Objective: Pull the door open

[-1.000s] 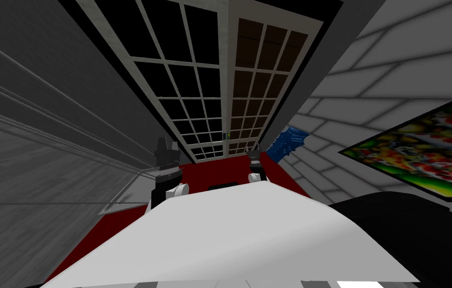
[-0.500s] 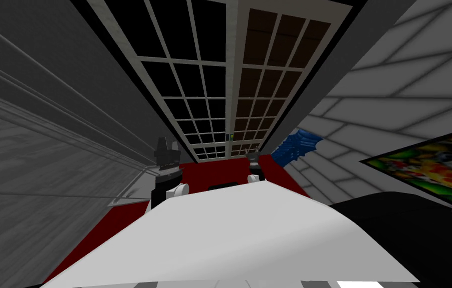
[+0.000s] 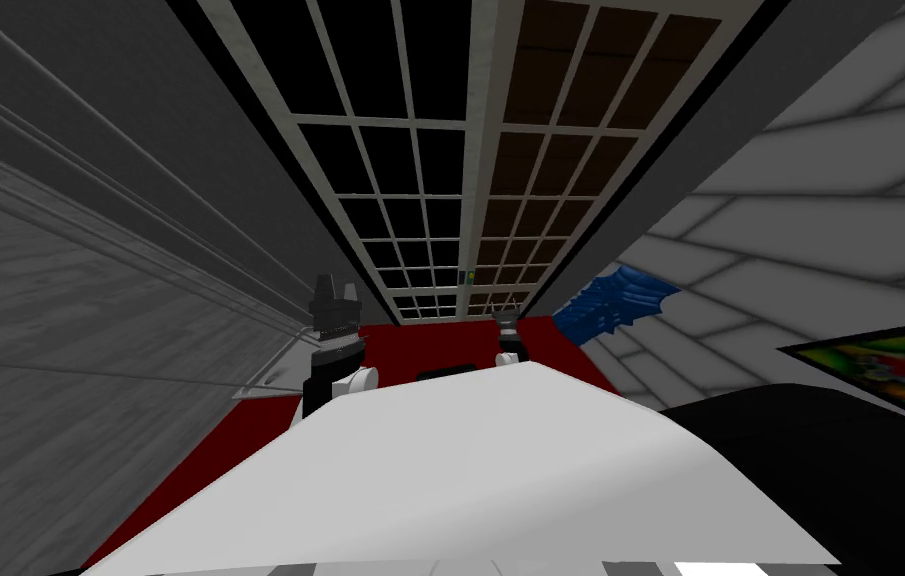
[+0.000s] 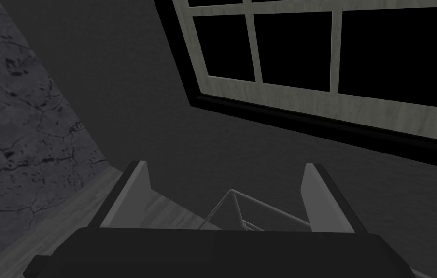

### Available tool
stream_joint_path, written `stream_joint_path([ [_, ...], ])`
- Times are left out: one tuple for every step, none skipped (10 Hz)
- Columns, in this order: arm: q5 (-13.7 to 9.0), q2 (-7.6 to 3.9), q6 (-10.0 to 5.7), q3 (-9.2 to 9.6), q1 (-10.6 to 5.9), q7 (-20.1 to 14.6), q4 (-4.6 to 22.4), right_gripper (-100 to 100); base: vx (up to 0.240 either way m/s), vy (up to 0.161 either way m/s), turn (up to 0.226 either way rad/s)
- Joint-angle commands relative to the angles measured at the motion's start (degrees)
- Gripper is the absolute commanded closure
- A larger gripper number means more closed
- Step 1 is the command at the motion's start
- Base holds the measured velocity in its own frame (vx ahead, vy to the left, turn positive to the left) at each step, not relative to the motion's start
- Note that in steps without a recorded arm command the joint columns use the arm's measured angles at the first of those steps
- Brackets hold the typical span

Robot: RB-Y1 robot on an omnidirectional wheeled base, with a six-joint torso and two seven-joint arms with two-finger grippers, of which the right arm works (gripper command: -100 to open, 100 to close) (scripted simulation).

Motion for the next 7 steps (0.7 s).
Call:
stream_joint_path([
  [-1.55, -0.19, -0.81, 0.42, -0.7, -2.31, 2.62, -100, 0.085, -0.017, 0.188],
  [-2.5, -0.4, -1.34, 0.69, -0.96, -3.71, 4.17, -100, 0.095, -0.019, 0.168],
  [-3.45, -0.6, -1.87, 0.96, -1.22, -5.11, 5.72, -100, 0.105, -0.023, 0.147],
  [-4.4, -0.81, -2.4, 1.23, -1.47, -6.52, 7.27, -100, 0.113, -0.034, 0.149],
  [-5.31, -1.01, -2.91, 1.49, -1.73, -7.86, 8.76, -100, 0.113, -0.027, 0.188],
  [-6.21, -1.19, -3.4, 1.74, -1.98, -9.18, 10.22, -100, 0.113, -0.028, 0.147],
  [-7.1, -1.38, -3.9, 1.99, -2.23, -10.49, 11.67, -100, 0.101, -0.033, 0.152],
])
